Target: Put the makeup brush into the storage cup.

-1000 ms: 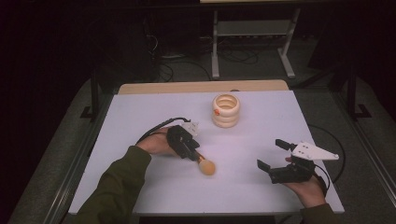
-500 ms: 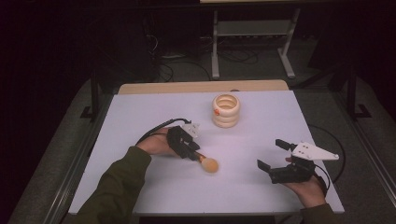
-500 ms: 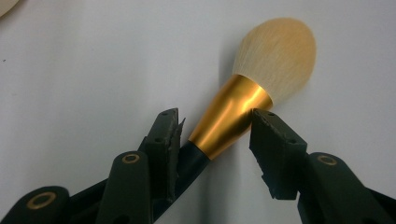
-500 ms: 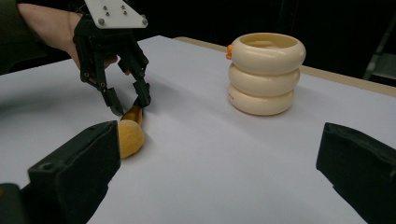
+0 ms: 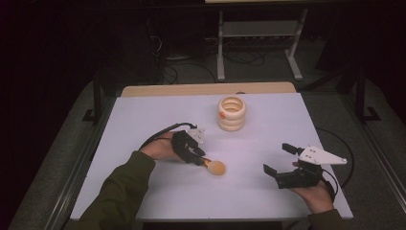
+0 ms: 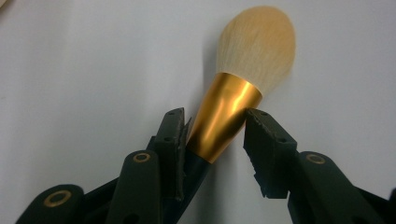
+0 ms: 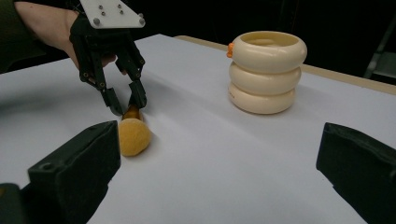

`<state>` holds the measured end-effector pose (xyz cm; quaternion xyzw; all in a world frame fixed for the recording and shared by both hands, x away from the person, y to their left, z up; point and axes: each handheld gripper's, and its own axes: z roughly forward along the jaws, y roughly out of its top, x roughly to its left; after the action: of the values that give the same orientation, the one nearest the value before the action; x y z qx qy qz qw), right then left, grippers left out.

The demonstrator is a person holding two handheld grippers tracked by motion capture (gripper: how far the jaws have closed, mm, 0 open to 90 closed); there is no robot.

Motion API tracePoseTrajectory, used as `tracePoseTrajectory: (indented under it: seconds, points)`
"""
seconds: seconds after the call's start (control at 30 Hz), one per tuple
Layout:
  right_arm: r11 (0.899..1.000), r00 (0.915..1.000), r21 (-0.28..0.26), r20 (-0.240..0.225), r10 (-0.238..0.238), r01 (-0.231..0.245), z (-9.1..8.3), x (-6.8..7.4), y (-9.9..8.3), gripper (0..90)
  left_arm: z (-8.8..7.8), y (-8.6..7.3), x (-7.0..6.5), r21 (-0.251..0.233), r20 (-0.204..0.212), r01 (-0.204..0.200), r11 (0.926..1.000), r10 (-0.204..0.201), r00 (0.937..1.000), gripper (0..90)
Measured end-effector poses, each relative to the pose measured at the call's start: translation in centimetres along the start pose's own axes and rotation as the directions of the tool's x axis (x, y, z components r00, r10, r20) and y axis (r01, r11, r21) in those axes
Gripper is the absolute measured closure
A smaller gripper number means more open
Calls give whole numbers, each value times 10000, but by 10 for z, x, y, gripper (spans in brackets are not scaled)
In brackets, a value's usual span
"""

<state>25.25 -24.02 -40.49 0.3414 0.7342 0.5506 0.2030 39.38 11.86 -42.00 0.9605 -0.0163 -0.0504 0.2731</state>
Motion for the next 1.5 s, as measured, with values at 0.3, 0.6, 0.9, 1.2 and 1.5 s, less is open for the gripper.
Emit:
tracePoseTrajectory:
  seconds: [0.3,0.6,0.9,1.2,1.5]
  points:
    - [10000,10000,12,-3,-17,17,1,0,0,0,0,0,-2,232,62,53,9997,-55,10000,651]
    - [10000,10000,19,3,-23,23,1,0,0,0,7,9,-7,361,-27,-284,9989,286,9996,616]
    - [10000,10000,35,-14,18,-18,1,0,0,0,15,15,-11,726,26,-433,9964,432,9991,586]
    - [10000,10000,54,-27,22,-22,1,0,0,0,18,18,-14,1110,-145,-618,9919,638,9979,590]
    - [10000,10000,78,-29,49,-49,2,0,0,0,19,19,-15,1209,-302,-744,9899,786,9965,617]
